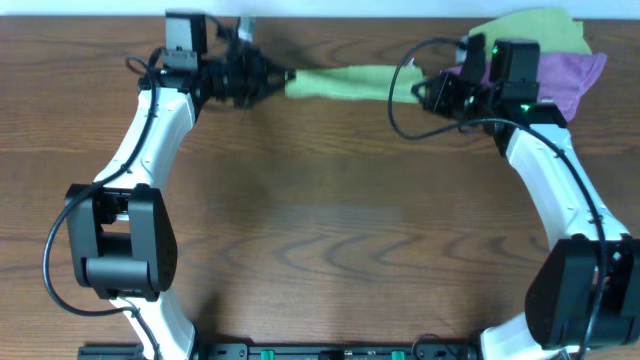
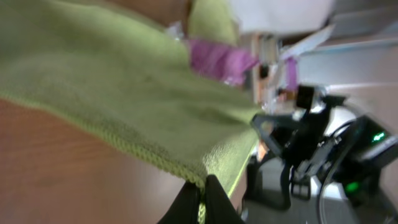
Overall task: Fold the cloth
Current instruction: 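Lay the green cloth flat on the table and open both grippers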
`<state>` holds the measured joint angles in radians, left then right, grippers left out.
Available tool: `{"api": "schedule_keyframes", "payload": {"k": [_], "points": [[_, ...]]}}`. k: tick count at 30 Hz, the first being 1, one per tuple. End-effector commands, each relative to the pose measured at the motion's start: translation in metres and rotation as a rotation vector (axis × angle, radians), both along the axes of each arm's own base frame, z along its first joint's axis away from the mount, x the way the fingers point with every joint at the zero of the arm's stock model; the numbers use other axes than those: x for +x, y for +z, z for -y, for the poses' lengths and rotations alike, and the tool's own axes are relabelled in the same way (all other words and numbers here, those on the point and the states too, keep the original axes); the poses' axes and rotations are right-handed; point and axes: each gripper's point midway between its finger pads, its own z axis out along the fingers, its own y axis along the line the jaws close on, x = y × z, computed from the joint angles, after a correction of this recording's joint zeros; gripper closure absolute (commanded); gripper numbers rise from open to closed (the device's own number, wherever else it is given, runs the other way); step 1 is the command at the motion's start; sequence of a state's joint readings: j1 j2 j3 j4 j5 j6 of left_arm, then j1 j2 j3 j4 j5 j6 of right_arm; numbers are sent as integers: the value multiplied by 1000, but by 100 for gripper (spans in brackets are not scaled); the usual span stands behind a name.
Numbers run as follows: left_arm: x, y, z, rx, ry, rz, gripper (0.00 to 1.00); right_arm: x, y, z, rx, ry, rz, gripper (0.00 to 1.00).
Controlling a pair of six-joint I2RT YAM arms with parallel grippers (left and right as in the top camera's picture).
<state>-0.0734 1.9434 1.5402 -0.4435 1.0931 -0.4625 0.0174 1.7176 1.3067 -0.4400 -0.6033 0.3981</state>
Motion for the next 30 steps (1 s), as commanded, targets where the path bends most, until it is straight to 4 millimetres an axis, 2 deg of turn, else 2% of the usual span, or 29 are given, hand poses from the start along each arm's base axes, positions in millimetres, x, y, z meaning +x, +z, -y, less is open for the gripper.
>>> {"api": "schedule_keyframes", "payload": {"k": [1,5,13,18,23,30], "points": [[-12,-21,-10,118,-93,105,94,-12,-7,-1,-67,79,0,99],[-40,-40,-17,193,-154,31,94,-41,-26,-5,-98,144,-113,99],[-80,-55,-24,257,-265,-56,94,-81,-50,-12,-219,219,-259,99],[-106,-65,-30,287,-331,-116,94,-93,-62,-14,-223,233,-293,98],[-125,-79,-30,274,-349,-187,94,-119,-85,-11,-222,237,-335,99],[-161,-103,-26,207,-363,-271,94,-153,-96,-8,-205,202,-287,98]]}}
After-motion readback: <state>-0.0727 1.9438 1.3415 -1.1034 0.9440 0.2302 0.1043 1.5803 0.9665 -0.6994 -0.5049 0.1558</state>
